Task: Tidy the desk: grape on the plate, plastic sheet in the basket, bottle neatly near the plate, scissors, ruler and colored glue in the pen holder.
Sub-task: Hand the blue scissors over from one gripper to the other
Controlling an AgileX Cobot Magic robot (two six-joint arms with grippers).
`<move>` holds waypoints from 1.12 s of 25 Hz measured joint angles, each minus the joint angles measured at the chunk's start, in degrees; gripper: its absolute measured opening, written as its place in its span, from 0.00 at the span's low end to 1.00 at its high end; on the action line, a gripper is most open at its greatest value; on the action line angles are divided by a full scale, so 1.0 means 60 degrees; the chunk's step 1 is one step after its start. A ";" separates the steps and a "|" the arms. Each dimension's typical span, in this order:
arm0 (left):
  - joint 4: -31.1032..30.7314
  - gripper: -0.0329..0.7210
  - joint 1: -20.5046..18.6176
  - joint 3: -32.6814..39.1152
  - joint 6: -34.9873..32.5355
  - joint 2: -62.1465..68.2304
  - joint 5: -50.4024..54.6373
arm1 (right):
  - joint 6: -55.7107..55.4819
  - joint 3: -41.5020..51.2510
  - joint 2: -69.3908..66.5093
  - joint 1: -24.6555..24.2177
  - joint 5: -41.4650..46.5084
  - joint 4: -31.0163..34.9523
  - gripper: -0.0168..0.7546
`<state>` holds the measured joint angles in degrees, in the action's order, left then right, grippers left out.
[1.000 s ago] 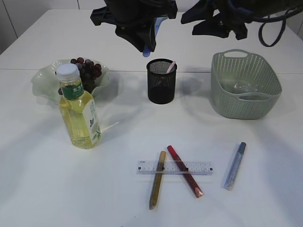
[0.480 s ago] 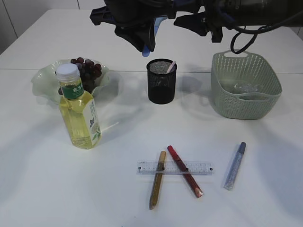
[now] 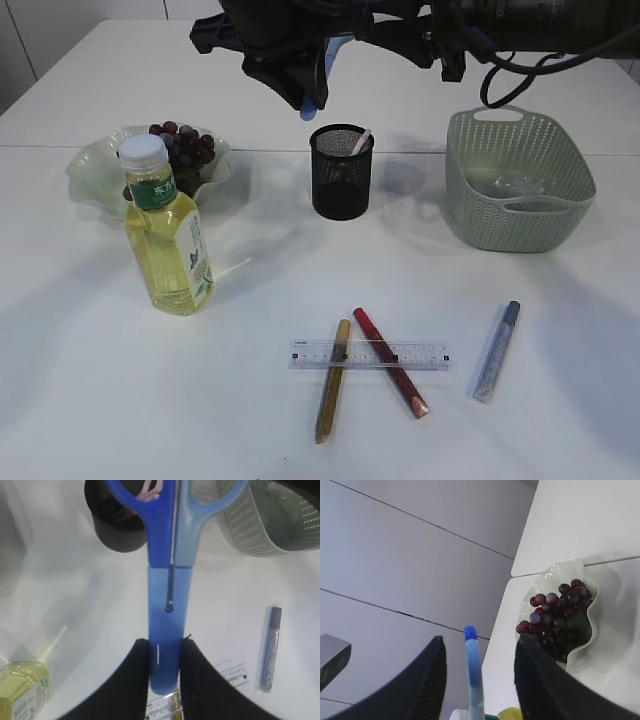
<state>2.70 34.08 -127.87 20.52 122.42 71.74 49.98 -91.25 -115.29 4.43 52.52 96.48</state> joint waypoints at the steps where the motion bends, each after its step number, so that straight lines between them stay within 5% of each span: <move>1: 0.0000 0.22 0.0000 0.0000 0.0000 0.0000 0.0000 | 0.0000 0.0000 -0.0018 0.0000 0.0015 0.0021 0.49; 28: 0.0000 0.22 0.0000 0.0000 -0.0021 0.0000 0.0000 | 0.0428 -0.0087 -0.0255 0.0482 0.0123 0.0740 0.49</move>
<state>2.70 34.08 -127.87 20.39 122.42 71.74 52.55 -91.78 -116.82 7.32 53.26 100.91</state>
